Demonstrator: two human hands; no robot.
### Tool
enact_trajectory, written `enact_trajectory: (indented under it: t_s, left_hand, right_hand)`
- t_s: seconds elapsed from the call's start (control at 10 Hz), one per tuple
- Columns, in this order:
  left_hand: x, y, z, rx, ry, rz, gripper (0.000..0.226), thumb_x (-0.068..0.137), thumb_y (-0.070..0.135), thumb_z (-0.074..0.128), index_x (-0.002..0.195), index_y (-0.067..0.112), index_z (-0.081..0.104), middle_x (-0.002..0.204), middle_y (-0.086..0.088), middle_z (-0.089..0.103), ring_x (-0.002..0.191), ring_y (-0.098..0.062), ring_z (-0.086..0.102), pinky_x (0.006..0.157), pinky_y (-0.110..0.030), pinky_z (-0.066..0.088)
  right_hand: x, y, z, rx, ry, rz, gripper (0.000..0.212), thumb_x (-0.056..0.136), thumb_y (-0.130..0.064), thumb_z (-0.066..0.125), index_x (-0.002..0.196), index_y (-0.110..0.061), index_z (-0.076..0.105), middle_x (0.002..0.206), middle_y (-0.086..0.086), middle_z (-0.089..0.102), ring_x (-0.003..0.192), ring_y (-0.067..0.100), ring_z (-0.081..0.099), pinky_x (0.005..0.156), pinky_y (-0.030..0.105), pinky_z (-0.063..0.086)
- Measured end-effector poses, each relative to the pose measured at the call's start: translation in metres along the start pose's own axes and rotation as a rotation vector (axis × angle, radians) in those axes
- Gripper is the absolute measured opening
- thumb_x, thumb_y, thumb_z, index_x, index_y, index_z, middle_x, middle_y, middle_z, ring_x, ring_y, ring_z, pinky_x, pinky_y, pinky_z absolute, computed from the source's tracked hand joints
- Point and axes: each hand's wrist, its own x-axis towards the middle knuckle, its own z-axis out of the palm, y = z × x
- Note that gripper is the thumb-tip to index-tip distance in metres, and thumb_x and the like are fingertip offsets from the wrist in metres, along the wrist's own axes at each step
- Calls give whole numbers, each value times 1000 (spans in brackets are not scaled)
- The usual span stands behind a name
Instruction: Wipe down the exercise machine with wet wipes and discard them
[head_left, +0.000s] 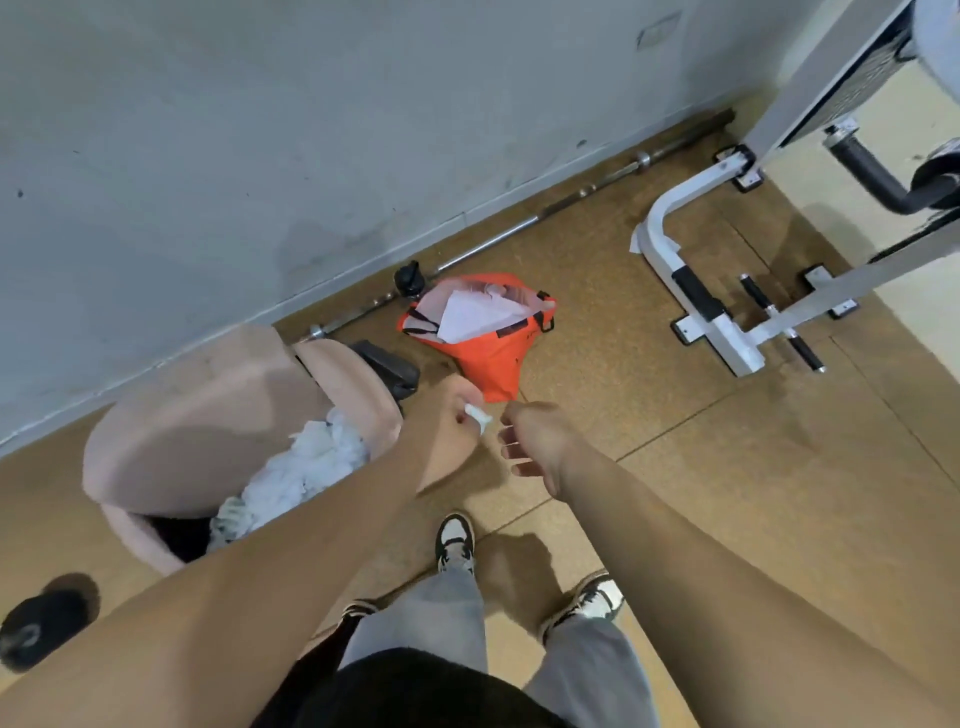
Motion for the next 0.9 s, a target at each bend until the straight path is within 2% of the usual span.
enact_trajectory:
  t_s: [0.1, 0.2, 0.3, 0.4, 0.5, 0.6, 0.7, 0.8, 0.9]
  left_hand:
    - [0, -37, -8, -12, 0, -1, 28, 85, 5, 59, 93, 31, 62, 85, 10, 67, 78, -11, 63, 70, -30, 50]
    - [5, -85, -19, 3, -10, 9, 22, 81, 2, 61, 83, 24, 62, 78, 8, 64, 75, -15, 61, 68, -33, 51]
    - [5, -138, -39, 11, 90, -69, 11, 81, 11, 58, 78, 20, 62, 73, 4, 59, 67, -16, 57, 62, -28, 44]
    - [4, -195, -52, 4, 261, -243, 17, 82, 8, 55, 78, 22, 64, 84, -4, 64, 78, -25, 62, 69, -31, 50]
    - [11, -236, -49, 55, 229, -402, 26, 85, 7, 54, 97, 20, 73, 107, -8, 68, 93, -28, 64, 82, -35, 54]
    - [25, -255, -35, 163, -27, -433, 35, 93, 11, 58, 126, 13, 67, 128, -8, 63, 115, -30, 62, 94, -31, 49]
    - [31, -267, -31, 277, -406, -416, 41, 94, 20, 56, 135, 15, 60, 132, -10, 62, 122, -33, 57, 103, -39, 47]
    - [42, -274, -37, 460, -318, -401, 46, 75, 40, 57, 115, 18, 67, 103, -1, 67, 94, -28, 67, 81, -36, 57]
    - [44, -243, -48, 365, -281, -321, 26, 93, 15, 55, 117, 8, 64, 113, -11, 67, 107, -32, 65, 87, -36, 53]
  right_hand:
    - [1, -2, 34, 5, 6, 26, 13, 95, -21, 54, 90, -12, 63, 82, 12, 62, 70, 25, 54, 64, 35, 41]
    - [14, -3, 72, -36, 51, 0, 18, 90, -26, 52, 85, -14, 64, 91, 17, 70, 79, 31, 63, 71, 42, 49]
    - [31, 0, 114, -100, 28, -3, 22, 89, -29, 51, 83, -14, 65, 99, 21, 75, 78, 31, 64, 69, 41, 49]
    - [39, 4, 155, -142, -37, 5, 22, 98, -28, 51, 90, -13, 67, 84, 12, 71, 72, 25, 62, 66, 37, 47]
    - [49, 13, 183, -140, -94, 28, 21, 104, -22, 50, 112, -10, 65, 85, 9, 69, 72, 23, 62, 61, 32, 46]
    - [58, 21, 194, -129, -97, 59, 25, 103, -23, 51, 120, -9, 62, 87, 9, 70, 71, 22, 63, 61, 31, 47]
    - [56, 25, 192, -94, -73, 80, 22, 103, -22, 52, 113, -8, 65, 86, 9, 69, 70, 23, 61, 66, 34, 47]
    - [49, 24, 184, -93, -51, 53, 22, 103, -21, 51, 109, -6, 66, 90, 12, 69, 74, 24, 63, 66, 35, 46]
    - [44, 20, 173, -72, 8, 21, 20, 102, -23, 52, 108, -10, 67, 99, 15, 74, 78, 24, 67, 68, 36, 51]
